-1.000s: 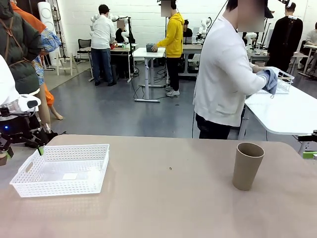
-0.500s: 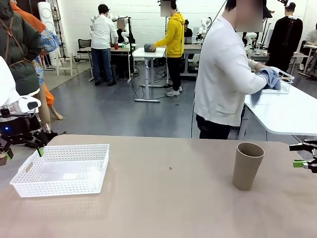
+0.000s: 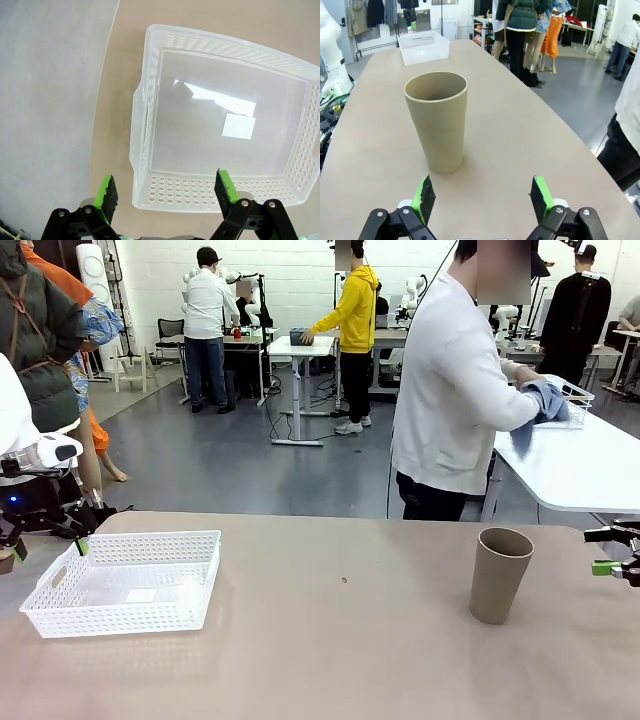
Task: Clean and organize the cups into the basket.
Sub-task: Pick up the Organizing basket and move it to the center of the table, then pick up the Reusable plastic cup from the right side of the table and place it inside the Organizing basket.
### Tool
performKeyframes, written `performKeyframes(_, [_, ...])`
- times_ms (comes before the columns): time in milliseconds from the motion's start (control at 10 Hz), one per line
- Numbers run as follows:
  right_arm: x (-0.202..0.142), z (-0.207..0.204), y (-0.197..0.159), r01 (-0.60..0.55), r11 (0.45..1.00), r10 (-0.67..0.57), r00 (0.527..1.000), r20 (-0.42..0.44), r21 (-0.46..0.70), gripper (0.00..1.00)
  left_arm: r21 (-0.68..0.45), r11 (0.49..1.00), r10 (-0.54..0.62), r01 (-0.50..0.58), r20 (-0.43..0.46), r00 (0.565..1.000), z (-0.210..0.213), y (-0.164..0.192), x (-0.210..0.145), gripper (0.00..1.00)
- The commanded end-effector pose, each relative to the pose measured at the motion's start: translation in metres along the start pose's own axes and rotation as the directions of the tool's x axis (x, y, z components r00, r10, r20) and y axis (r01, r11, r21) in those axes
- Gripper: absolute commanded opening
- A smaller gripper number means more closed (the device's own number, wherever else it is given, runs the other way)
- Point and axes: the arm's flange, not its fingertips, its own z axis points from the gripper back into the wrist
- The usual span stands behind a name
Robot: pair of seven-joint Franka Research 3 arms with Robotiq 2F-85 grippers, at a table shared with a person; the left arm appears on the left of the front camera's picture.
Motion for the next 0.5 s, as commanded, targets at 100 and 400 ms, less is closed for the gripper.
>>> performKeyframes(100, [-0.009, -0.016, -0.005, -0.040, 0.994, 0.044, 0.998, -0.040, 0.104, 1.00, 0.000, 1.000, 0.000, 0.000, 0.000, 1.000, 0.000, 0.000, 0.000, 1.00])
performKeyframes(400, [-0.017, -0.054, -0.008, -0.048, 0.969, 0.043, 0.999, 0.022, 0.244, 1.00, 0.035, 0.999, -0.008, 0.005, 0.080, 0.997, -0.002, 0.002, -0.011, 1.00])
